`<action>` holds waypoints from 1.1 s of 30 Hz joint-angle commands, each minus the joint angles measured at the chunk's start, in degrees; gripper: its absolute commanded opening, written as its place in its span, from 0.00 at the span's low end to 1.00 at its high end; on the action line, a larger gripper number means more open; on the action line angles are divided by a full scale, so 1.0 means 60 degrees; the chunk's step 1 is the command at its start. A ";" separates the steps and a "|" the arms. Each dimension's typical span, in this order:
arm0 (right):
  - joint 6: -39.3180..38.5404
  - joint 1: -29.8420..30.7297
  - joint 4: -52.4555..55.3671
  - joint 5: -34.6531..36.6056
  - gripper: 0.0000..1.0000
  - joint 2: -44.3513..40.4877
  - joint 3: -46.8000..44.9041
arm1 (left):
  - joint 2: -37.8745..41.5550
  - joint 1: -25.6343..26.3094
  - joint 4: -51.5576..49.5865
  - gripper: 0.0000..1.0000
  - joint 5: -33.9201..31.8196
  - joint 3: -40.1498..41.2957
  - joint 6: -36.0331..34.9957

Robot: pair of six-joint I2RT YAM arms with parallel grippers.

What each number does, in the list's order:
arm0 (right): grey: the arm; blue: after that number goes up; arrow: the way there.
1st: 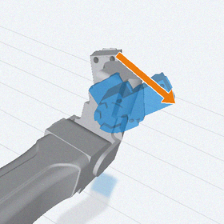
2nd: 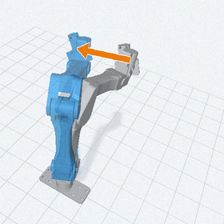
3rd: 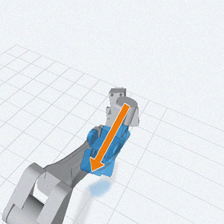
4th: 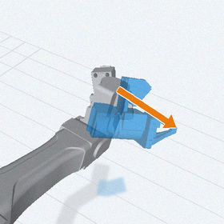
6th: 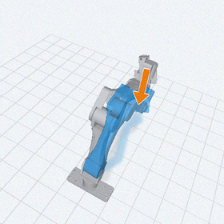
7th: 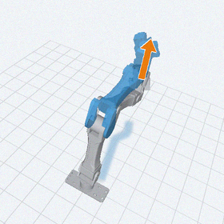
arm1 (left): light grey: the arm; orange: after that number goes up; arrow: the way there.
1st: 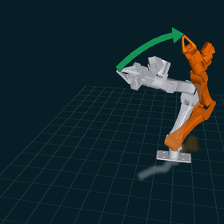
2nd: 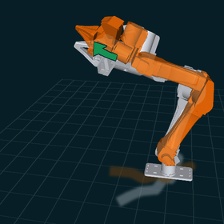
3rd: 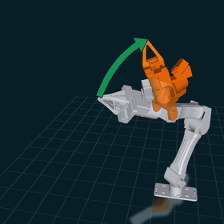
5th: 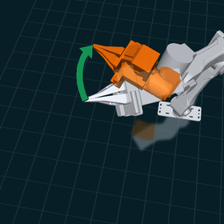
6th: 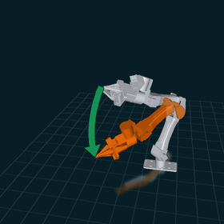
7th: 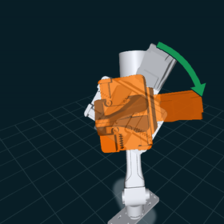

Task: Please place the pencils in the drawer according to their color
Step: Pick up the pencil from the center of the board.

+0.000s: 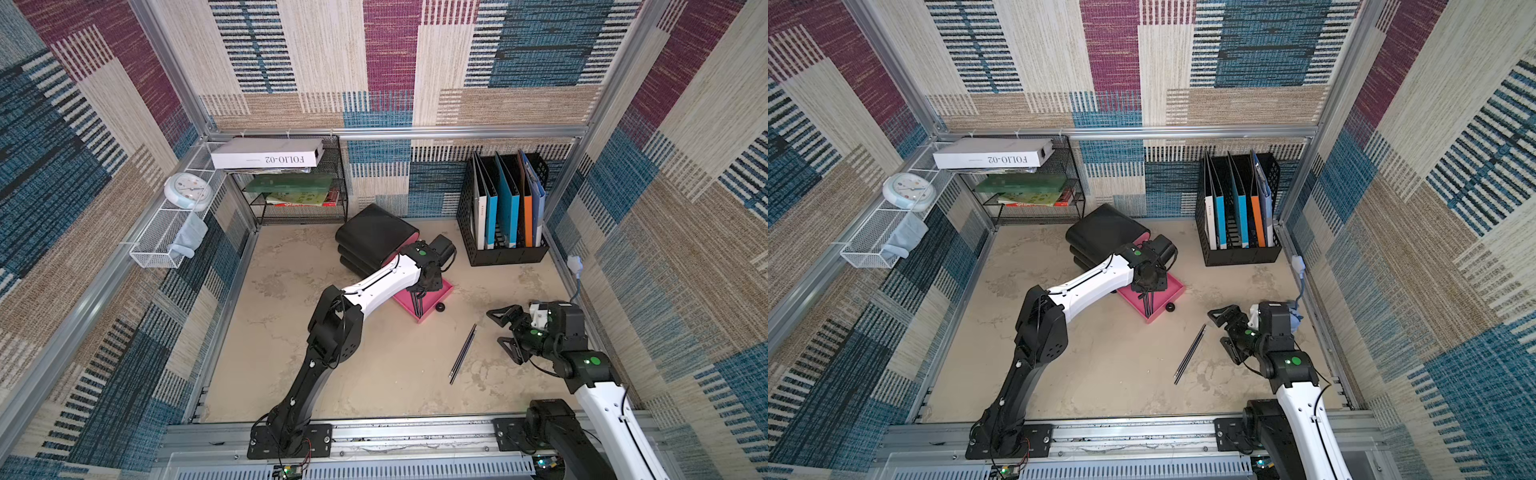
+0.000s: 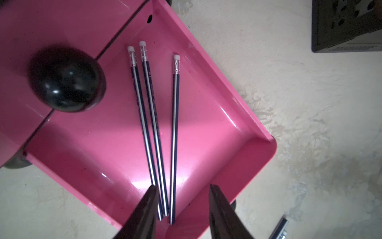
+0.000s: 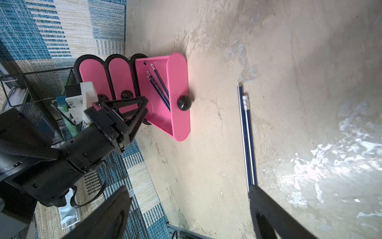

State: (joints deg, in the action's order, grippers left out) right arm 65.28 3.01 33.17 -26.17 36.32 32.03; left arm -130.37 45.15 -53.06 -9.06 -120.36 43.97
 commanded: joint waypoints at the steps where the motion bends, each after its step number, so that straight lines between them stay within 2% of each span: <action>1: -0.0098 0.0016 0.0032 -0.0061 0.93 -0.0037 0.0028 | 0.0341 0.0059 -0.0122 0.45 0.0332 -0.0060 -0.0311; 9: -0.0400 0.0018 0.0274 -0.0339 0.94 -0.0222 -0.0075 | 0.1307 0.0625 -0.0086 0.46 0.0597 0.0619 -0.1113; 15: -0.1001 0.0014 0.0784 -0.0286 0.93 -0.0356 -0.0109 | 0.1699 0.1470 -0.0086 0.47 0.0774 0.1113 -0.2064; 19: -0.0928 0.0010 0.1032 -0.0069 0.93 -0.0701 -0.0315 | 0.1829 0.2077 0.0048 0.48 0.0798 0.1627 -0.2647; 25: -0.0842 0.0021 0.1165 -0.0113 0.94 -0.1108 -0.0766 | 0.2053 0.2699 0.0598 0.48 0.0857 0.2647 -0.3106; 33: -0.0855 0.0015 0.1407 -0.0090 0.93 -0.1400 -0.1001 | 0.1987 0.3146 0.0935 0.50 0.0998 0.3361 -0.3411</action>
State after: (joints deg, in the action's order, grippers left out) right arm 60.60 3.01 40.77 -27.05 28.29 26.28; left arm -118.54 63.20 -48.80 -3.29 -100.68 25.26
